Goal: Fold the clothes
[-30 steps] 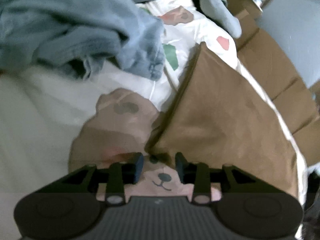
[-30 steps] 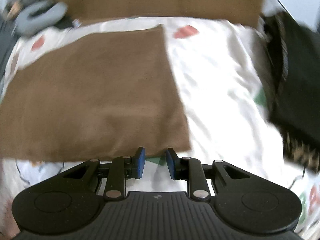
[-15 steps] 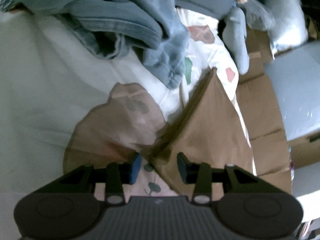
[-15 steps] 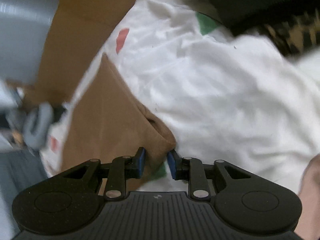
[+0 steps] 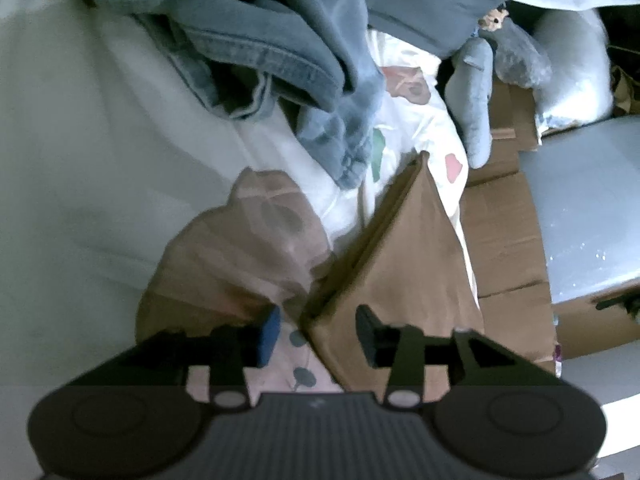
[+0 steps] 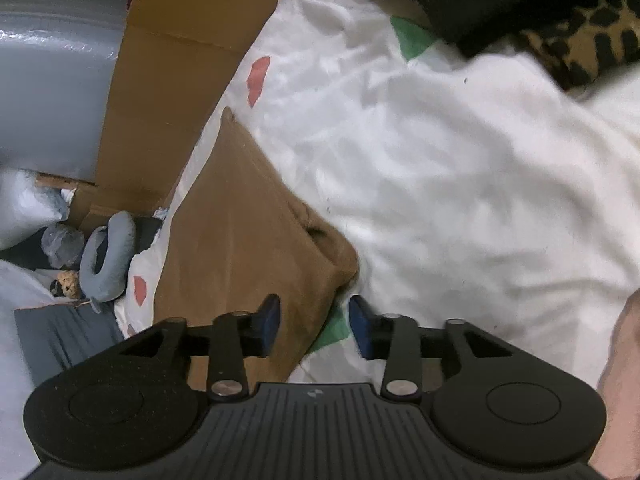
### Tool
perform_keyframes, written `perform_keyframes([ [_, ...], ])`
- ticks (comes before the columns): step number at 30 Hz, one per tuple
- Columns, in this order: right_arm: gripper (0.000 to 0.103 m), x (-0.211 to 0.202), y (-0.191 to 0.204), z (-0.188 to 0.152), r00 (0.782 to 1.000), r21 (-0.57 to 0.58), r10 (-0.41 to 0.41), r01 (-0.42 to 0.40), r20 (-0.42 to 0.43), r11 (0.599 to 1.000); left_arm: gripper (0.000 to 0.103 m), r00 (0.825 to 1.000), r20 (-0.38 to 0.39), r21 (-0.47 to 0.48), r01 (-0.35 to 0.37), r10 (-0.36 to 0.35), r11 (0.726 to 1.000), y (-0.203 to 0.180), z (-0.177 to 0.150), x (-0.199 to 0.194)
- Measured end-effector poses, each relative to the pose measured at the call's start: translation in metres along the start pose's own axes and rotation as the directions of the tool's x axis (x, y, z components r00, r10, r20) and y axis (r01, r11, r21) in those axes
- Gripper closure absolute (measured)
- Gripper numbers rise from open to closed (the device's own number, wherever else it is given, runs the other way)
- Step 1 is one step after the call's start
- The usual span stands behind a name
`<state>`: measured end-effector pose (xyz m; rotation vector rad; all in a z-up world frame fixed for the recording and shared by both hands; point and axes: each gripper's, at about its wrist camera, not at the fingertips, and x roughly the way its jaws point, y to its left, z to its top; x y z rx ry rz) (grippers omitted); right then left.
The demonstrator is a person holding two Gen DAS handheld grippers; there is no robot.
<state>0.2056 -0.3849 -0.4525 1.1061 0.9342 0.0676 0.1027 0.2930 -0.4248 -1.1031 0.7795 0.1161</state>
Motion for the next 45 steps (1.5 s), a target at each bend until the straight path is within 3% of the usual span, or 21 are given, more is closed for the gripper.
perform_keyframes([
  [13,0.062,0.010,-0.015,0.003,0.997,0.091,0.046,-0.052,0.065,0.995,0.058,0.997,-0.014,-0.003,0.081,-0.081,0.997,0.000,-0.001,0.019],
  [15,0.062,0.011,-0.013,0.005,0.997,0.073,0.035,-0.040,0.069,0.997,0.061,0.995,-0.017,-0.003,0.094,-0.094,0.996,0.000,0.000,0.023],
  [18,0.063,0.014,-0.008,0.007,0.997,0.047,0.024,-0.028,0.075,0.999,0.075,0.995,-0.030,0.002,0.095,-0.095,0.995,0.000,0.003,0.030],
  [20,0.078,0.014,-0.007,0.008,0.996,0.044,0.021,-0.025,0.082,0.999,0.088,0.995,-0.041,0.002,0.094,-0.094,0.996,0.001,0.004,0.033],
  [23,0.094,0.015,-0.004,0.012,0.997,0.028,-0.012,0.010,0.077,1.000,0.094,0.995,-0.041,0.002,0.093,-0.093,0.996,0.001,0.003,0.031],
  [31,0.098,0.001,0.021,0.023,0.994,-0.060,-0.059,0.064,0.087,0.996,0.097,0.999,-0.035,0.062,0.029,-0.027,0.998,-0.022,0.001,0.012],
  [45,0.099,-0.043,0.046,0.039,0.990,-0.117,-0.105,0.116,0.099,0.986,0.097,0.998,-0.066,0.035,-0.005,0.007,0.999,-0.029,-0.033,-0.037],
])
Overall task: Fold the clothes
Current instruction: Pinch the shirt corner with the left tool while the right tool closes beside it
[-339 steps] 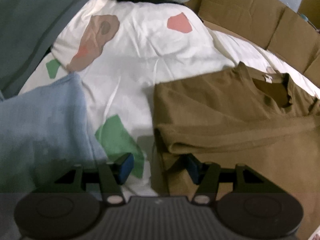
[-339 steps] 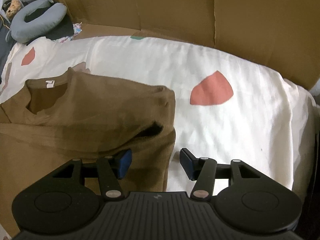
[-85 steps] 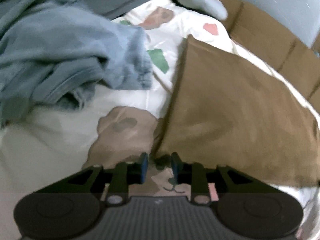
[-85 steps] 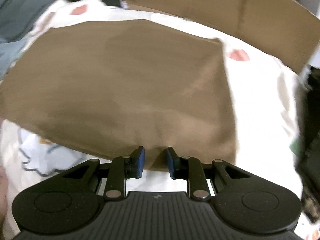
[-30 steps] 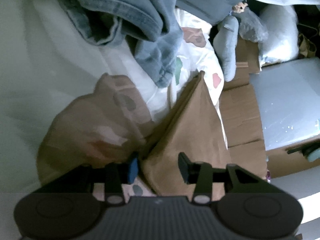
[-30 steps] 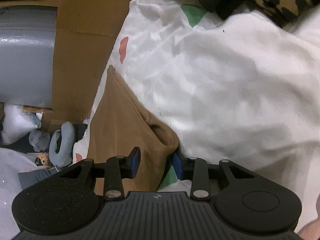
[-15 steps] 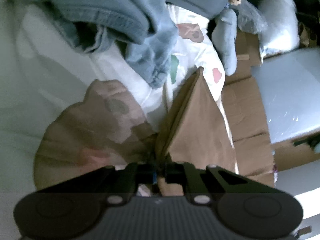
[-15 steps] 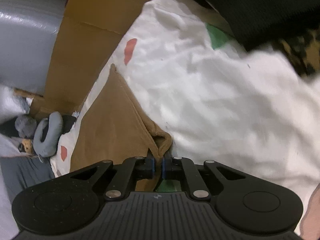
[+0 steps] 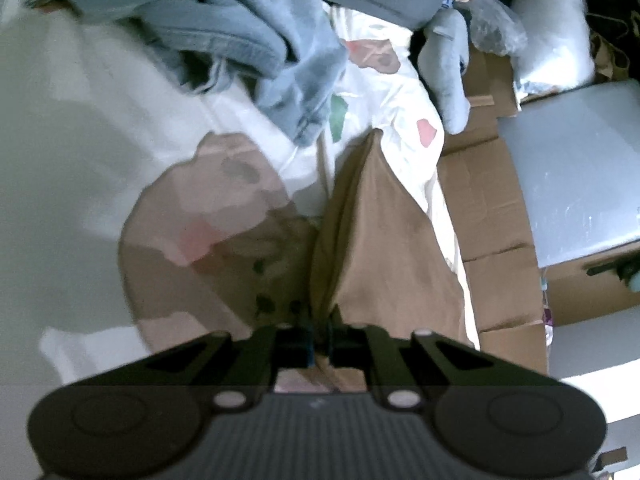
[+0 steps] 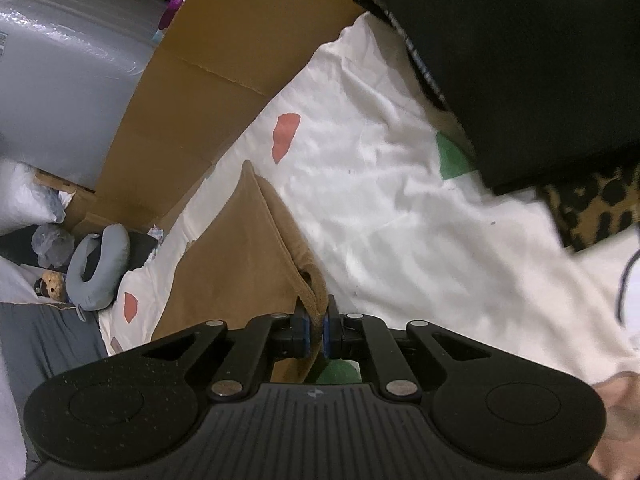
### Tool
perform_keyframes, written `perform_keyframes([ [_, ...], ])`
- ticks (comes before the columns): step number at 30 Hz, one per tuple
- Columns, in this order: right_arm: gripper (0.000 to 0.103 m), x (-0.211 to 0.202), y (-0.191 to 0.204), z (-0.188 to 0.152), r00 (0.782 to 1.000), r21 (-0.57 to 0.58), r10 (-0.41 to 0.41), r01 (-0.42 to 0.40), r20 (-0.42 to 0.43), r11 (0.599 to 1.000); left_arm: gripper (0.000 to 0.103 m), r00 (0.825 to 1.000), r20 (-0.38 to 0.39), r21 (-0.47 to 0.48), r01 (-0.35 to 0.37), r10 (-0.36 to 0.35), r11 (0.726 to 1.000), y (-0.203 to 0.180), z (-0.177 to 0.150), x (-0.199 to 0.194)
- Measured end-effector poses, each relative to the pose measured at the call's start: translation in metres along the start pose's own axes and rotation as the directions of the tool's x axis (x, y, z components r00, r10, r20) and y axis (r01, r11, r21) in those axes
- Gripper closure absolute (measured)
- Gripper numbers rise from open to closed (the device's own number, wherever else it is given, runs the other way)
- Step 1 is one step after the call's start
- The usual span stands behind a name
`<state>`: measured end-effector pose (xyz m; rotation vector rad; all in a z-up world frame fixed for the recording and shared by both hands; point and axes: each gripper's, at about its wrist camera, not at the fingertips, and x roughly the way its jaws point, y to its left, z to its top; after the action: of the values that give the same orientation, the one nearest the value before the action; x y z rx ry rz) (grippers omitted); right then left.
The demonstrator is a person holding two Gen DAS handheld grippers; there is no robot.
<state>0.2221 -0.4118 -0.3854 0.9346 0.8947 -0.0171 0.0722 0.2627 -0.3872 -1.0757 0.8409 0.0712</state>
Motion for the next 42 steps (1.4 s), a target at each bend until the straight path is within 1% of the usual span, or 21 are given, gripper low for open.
perform_keyframes([
  [8,0.099,-0.026,-0.017,-0.009,0.999,0.010,-0.048,0.048,-0.009,0.999,0.097,0.999,-0.032,-0.015,-0.016,0.015,1.000,0.012,-0.029,-0.014],
  [12,0.099,-0.025,-0.029,-0.016,0.997,0.012,-0.076,0.076,-0.020,0.997,0.097,0.999,-0.041,-0.032,-0.021,0.019,0.999,0.026,-0.037,-0.007],
  [15,0.098,-0.018,-0.038,-0.020,0.994,0.028,-0.105,0.106,-0.036,0.994,0.097,0.999,-0.051,-0.045,-0.010,0.007,0.999,0.036,-0.038,-0.001],
  [18,0.096,-0.015,-0.047,-0.023,0.986,0.038,-0.159,0.161,-0.051,0.986,0.095,0.998,-0.063,-0.047,0.005,-0.008,0.999,0.042,-0.036,0.003],
  [19,0.094,-0.017,-0.050,-0.023,0.983,0.040,-0.173,0.175,-0.053,0.984,0.094,0.998,-0.067,-0.048,0.011,-0.014,0.999,0.044,-0.035,0.004],
  [20,0.090,-0.018,-0.053,-0.024,0.981,0.041,-0.186,0.189,-0.055,0.981,0.086,0.997,-0.070,-0.048,0.007,-0.010,0.999,0.045,-0.035,0.005],
  [21,0.090,-0.021,-0.054,-0.024,0.978,0.039,-0.203,0.206,-0.053,0.978,0.084,0.997,-0.074,-0.052,0.004,-0.008,0.999,0.048,-0.034,0.005],
  [22,0.090,-0.024,-0.054,-0.024,0.975,0.035,-0.215,0.216,-0.051,0.976,0.083,0.997,-0.075,-0.059,0.018,-0.022,0.998,0.050,-0.033,0.006],
  [24,0.090,-0.030,-0.053,-0.023,0.972,0.023,-0.232,0.233,-0.047,0.972,0.077,0.996,-0.079,-0.068,0.042,-0.047,0.997,0.055,-0.031,0.009],
  [25,0.090,-0.033,-0.049,-0.023,0.971,0.009,-0.235,0.236,-0.043,0.972,0.075,0.995,-0.080,-0.071,0.052,-0.058,0.996,0.056,-0.031,0.010],
  [30,0.090,-0.044,-0.023,-0.020,0.969,-0.101,-0.244,0.241,-0.024,0.965,0.074,0.988,-0.110,-0.074,0.104,-0.111,0.992,0.058,-0.025,0.024],
  [35,0.090,-0.040,0.009,-0.025,0.974,-0.208,-0.220,0.206,-0.048,0.956,0.074,0.975,-0.163,-0.060,0.140,-0.148,0.988,0.059,-0.019,0.034],
  [36,0.090,-0.036,0.016,-0.027,0.975,-0.234,-0.214,0.196,-0.056,0.952,0.075,0.973,-0.174,-0.054,0.143,-0.151,0.988,0.059,-0.019,0.035],
  [38,0.090,-0.027,0.031,-0.031,0.976,-0.286,-0.202,0.173,-0.075,0.943,0.088,0.969,-0.205,-0.043,0.135,-0.141,0.990,0.059,-0.016,0.036],
  [40,0.090,-0.016,0.046,-0.038,0.976,-0.338,-0.194,0.150,-0.099,0.929,0.093,0.965,-0.224,-0.056,0.130,-0.139,0.990,0.061,-0.014,0.036],
  [42,0.090,-0.002,0.059,-0.047,0.972,-0.398,-0.198,0.133,-0.125,0.908,0.094,0.966,-0.224,-0.030,0.125,-0.129,0.992,0.057,-0.013,0.033],
])
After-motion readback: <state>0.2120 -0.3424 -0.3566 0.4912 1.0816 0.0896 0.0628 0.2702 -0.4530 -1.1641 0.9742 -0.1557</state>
